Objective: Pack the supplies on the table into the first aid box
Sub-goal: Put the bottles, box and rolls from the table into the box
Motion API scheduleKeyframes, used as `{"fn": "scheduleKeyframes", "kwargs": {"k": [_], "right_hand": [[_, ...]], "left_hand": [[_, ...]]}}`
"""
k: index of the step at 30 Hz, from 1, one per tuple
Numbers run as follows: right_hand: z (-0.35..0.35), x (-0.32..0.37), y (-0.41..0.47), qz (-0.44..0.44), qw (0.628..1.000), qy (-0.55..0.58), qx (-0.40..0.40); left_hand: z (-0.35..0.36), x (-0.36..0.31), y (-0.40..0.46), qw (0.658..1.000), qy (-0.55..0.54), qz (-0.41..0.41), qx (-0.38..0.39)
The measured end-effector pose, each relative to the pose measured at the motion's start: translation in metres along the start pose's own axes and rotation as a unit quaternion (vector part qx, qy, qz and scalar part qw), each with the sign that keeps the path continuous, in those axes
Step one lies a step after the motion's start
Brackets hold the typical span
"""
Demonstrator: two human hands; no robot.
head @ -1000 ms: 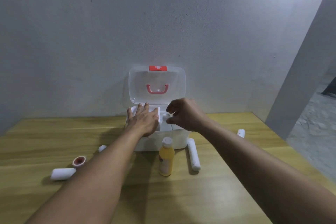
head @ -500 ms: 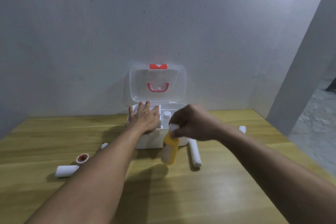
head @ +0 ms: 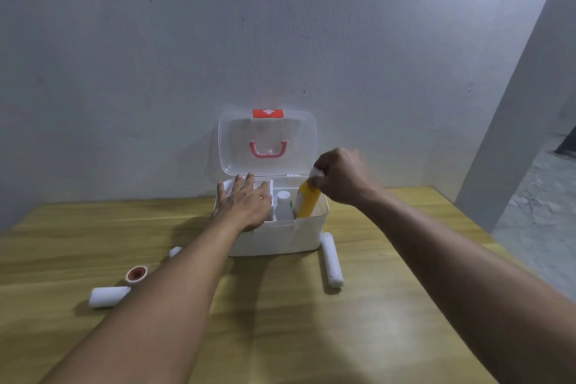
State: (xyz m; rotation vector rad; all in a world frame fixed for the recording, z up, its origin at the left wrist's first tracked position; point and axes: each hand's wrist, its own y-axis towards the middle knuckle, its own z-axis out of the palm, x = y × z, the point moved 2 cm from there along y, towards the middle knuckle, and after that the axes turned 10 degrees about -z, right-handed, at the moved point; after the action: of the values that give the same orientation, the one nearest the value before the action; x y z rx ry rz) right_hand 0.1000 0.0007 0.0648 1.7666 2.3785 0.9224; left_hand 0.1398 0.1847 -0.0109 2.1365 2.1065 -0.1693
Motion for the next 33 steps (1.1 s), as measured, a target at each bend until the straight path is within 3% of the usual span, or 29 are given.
{"fn": "scheduleKeyframes", "kwargs": {"k": [12,19,22,25,30,33], "right_hand": [[0.020,0.001,0.013,-0.025,0.993,-0.097,0.062],[0.034,-0.008,-0.002,-0.017,0.993,-0.064,0.099],[0.017,-0.008,-0.012,0.024,0.997,-0.019,0.069],[0.005,-0.016,-0.029,0.084,0.995,-0.050,0.019],[0.034,-0.027,-0.063,0.195,0.955,0.012,0.221],[0.048,-0.026,-0.072,0.223,0.938,0.064,0.258]], "left_hand": [[0.002,0.001,0.001,1.000,-0.007,0.004,-0.005],[0.001,0.000,0.000,1.000,0.000,0.006,-0.005],[0.002,0.000,0.001,1.000,0.003,0.006,-0.003],[0.002,0.000,0.002,1.000,0.008,0.006,-0.002],[0.001,0.000,0.003,1.000,0.018,0.004,-0.003],[0.001,0.000,0.003,1.000,0.017,0.001,-0.003]]}}
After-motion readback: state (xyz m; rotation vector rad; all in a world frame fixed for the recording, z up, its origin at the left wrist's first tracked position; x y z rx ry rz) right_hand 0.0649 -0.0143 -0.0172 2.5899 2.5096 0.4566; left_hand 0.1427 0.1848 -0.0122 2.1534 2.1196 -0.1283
